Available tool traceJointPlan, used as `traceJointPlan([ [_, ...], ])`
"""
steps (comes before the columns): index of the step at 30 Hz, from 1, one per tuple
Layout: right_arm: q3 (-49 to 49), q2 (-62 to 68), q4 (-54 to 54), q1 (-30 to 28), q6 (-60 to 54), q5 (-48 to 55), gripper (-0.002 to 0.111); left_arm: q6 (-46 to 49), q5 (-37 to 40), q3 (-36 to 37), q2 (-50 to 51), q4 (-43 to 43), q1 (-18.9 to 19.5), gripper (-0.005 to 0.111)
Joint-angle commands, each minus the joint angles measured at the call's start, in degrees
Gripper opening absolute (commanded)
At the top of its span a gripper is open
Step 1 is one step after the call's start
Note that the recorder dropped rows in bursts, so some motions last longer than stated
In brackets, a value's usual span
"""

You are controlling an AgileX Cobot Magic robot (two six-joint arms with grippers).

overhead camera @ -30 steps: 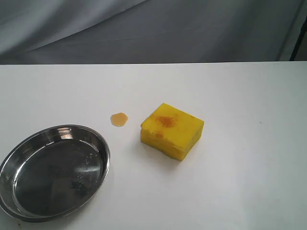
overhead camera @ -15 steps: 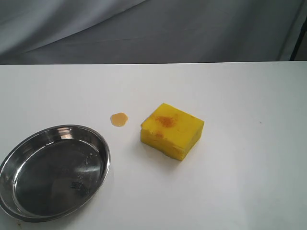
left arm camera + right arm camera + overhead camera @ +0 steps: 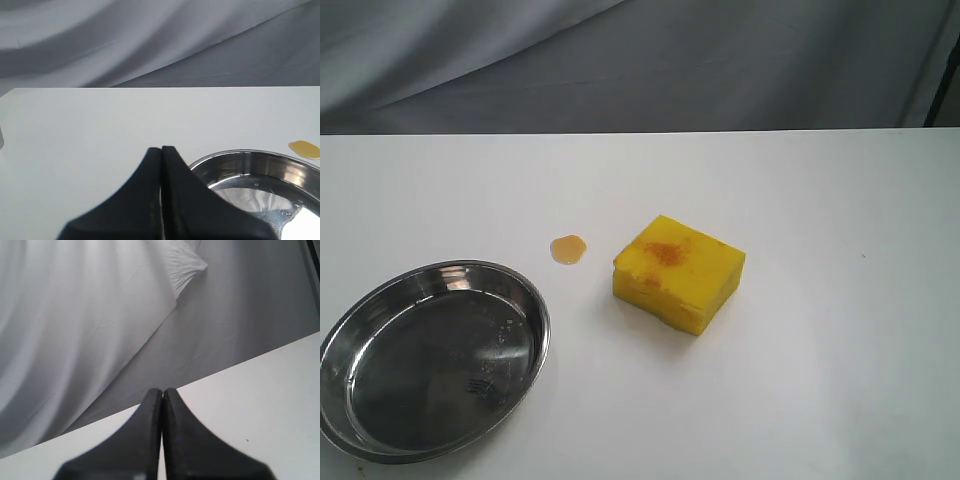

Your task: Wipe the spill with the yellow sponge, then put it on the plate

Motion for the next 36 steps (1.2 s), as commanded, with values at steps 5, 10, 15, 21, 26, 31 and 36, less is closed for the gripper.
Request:
traceJointPlan([
  [5,0.2,-0.1,-0.5,0.1,-0.1,-1.5,0.000,-0.3,0.1,0.3,-0.1,0.2,-0.4,0.000],
  [10,0.2,-0.1,-0.5,0.1,-0.1,-5.8,0.000,-0.3,0.1,0.3,-0.1,0.2,-0.4,0.000],
  [15,0.2,-0.1,-0.5,0.1,-0.1,-5.4,0.000,-0.3,0.1,0.3,-0.1,0.2,-0.4,0.000],
  [21,0.2,-0.1,-0.5,0.1,-0.2,-7.2,0.000,-0.3,0.1,0.3,-0.1,0.2,-0.4,0.000],
  [26,-0.3,-0.1,-0.6,0.2,-0.2,-6.3,0.000,-0.3,0.1,0.3,-0.1,0.2,-0.4,0.000],
  [31,-5.8,-0.1,-2.4,0.2,-3.2,-4.7,0.000,-0.3,0.1,0.3,-0.1,0.2,-0.4,0.000],
  [36,-11.6,1.8,-4.2,2.4,-3.6,-0.6,0.000,-0.3,0.1,0.3,-0.1,0.2,-0.4,0.000],
])
